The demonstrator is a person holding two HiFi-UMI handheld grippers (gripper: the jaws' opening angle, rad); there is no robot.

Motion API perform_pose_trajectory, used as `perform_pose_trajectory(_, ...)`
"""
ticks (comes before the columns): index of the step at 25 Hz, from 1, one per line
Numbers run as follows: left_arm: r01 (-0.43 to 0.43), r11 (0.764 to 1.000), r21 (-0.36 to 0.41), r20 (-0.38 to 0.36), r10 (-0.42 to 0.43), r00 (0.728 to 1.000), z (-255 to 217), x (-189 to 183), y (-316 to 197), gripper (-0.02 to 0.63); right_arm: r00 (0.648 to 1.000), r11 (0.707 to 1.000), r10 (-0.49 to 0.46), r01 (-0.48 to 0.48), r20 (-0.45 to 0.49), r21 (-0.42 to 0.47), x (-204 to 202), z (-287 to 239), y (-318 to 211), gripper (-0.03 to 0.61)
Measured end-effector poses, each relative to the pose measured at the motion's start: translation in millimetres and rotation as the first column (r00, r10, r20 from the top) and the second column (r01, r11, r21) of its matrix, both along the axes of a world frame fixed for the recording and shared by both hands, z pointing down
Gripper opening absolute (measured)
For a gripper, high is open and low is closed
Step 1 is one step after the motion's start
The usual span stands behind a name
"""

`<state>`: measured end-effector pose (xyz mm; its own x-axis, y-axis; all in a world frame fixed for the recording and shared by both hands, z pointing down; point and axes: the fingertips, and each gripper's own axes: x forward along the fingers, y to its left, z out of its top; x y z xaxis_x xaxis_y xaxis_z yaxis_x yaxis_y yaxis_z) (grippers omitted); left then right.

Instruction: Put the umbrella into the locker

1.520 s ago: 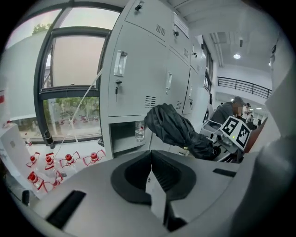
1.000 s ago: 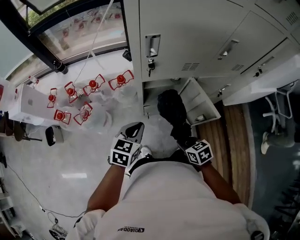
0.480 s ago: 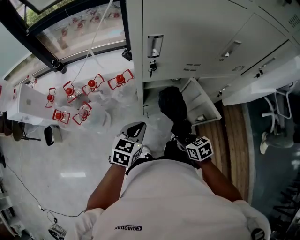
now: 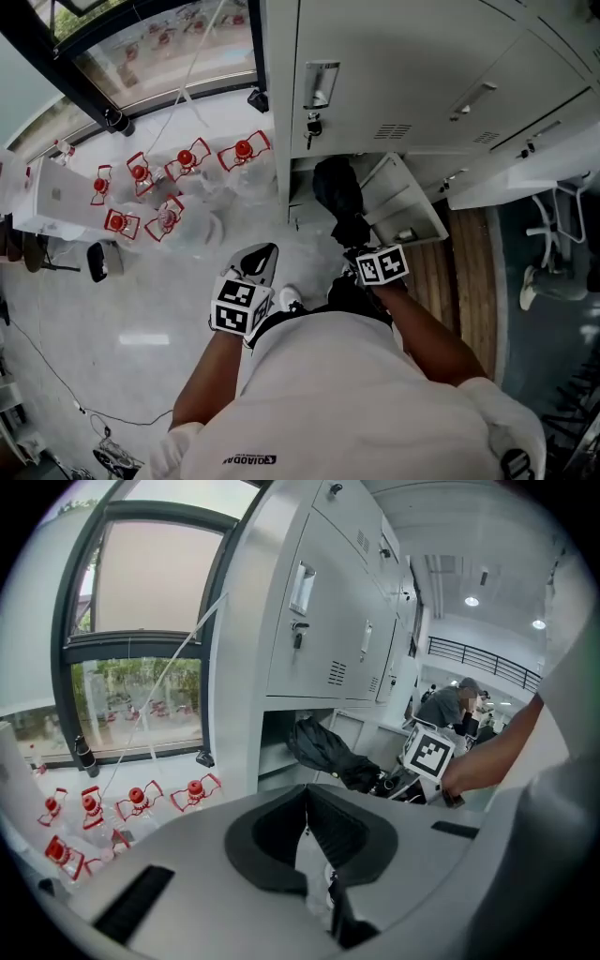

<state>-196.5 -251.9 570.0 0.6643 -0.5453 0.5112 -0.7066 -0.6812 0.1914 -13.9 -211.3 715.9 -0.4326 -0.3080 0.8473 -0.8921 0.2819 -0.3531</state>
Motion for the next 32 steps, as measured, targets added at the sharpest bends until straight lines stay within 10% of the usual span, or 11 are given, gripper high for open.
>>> perform_pose_trajectory(26, 0.307, 0.951, -0.029, 0.109, -0.303, 0.947, -3.4, -74.6, 14.6, 0.015, 0.981, 0.982, 0.183, -0.186, -0.067, -0.029, -12.3, 94.6, -222.5, 0.089)
perform_pose_trajectory(32, 0.281, 0.959, -0.026, 0.099, -0.277, 0.956, -3.7, -65.1, 7.4, 0.015, 0.994, 0.993, 0.105, -0.104, -0.019, 0.064, -12.3, 80.2, -219.7, 0.230)
